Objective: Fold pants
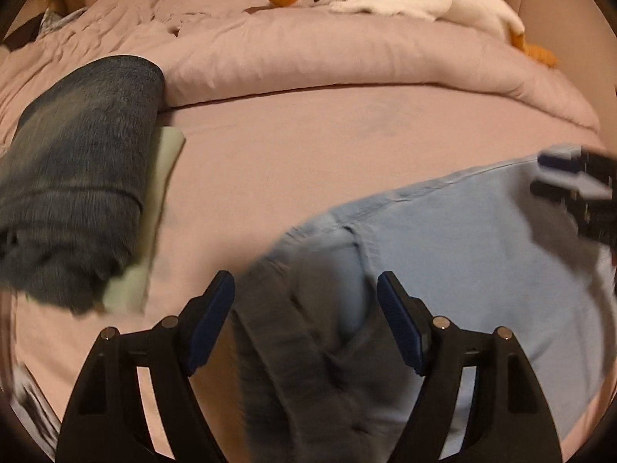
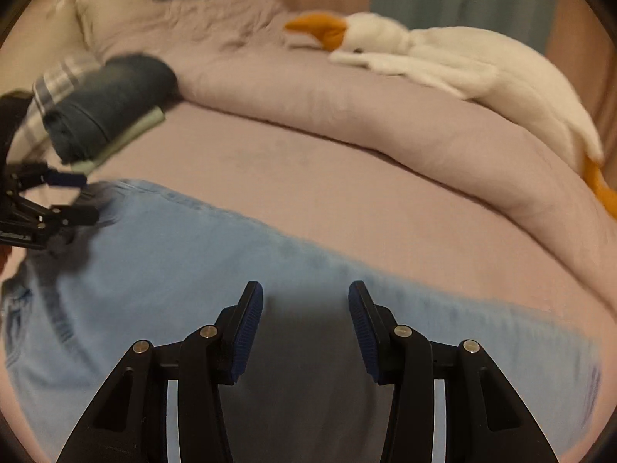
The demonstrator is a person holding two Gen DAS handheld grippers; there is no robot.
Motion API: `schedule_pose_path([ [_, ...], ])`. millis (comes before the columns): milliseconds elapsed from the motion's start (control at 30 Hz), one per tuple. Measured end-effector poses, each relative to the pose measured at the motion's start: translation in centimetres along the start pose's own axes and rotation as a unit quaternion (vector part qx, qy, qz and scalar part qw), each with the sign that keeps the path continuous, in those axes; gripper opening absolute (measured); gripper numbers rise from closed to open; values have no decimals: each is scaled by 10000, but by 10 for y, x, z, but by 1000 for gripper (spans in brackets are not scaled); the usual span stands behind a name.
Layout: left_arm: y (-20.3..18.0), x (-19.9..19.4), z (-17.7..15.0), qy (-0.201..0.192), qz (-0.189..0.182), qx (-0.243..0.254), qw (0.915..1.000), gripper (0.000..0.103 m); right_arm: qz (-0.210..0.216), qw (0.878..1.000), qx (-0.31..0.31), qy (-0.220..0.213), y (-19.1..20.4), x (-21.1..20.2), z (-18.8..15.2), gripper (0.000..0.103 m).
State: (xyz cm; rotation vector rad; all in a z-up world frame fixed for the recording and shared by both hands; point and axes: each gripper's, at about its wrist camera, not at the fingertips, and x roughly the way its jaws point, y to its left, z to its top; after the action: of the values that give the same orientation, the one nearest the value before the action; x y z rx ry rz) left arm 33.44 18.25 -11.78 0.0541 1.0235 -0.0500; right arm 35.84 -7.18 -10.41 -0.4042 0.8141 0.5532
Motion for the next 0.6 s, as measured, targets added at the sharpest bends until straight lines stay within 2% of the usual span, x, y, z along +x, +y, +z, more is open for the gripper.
schedule_pose_path([
  [67,10,12,3,255,-145,11,9996,76,74,9994,-301,160,0,16,17,49],
  [133,20,27,7,569,-353,27,9978,75,-16,9970,-663,388,1,32,23,56],
  [167,23,31,7,646,-483,-5,9967,75,-38,9941,-852,665,1,46,23,56],
  [200,27,33,8,660,-613,-46,9959,74,187,9908,-871,1017,0,58,19,56],
  [233,29,33,8,626,-690,-50,9956,68,291,9909,-838,1014,-3,60,19,56],
  [267,29,32,7,583,-752,-8,9955,64,489,9911,-710,1012,-7,58,20,49],
  [300,30,31,7,558,-806,65,9952,59,616,9903,-634,1068,-8,57,19,34],
  [367,29,28,6,530,-889,106,9946,49,405,9881,-1118,978,9,50,15,11],
  [400,26,26,5,520,-884,177,9946,43,234,9849,-1392,1002,19,48,12,8],
  [467,20,21,5,482,-696,298,9960,40,-27,9794,-1745,1018,33,45,8,6],
  [567,18,18,8,266,-363,328,9984,42,-220,9842,-1593,744,31,36,20,5],
  [600,22,26,8,335,-359,193,9986,46,-349,9851,-1529,708,31,39,21,5],
])
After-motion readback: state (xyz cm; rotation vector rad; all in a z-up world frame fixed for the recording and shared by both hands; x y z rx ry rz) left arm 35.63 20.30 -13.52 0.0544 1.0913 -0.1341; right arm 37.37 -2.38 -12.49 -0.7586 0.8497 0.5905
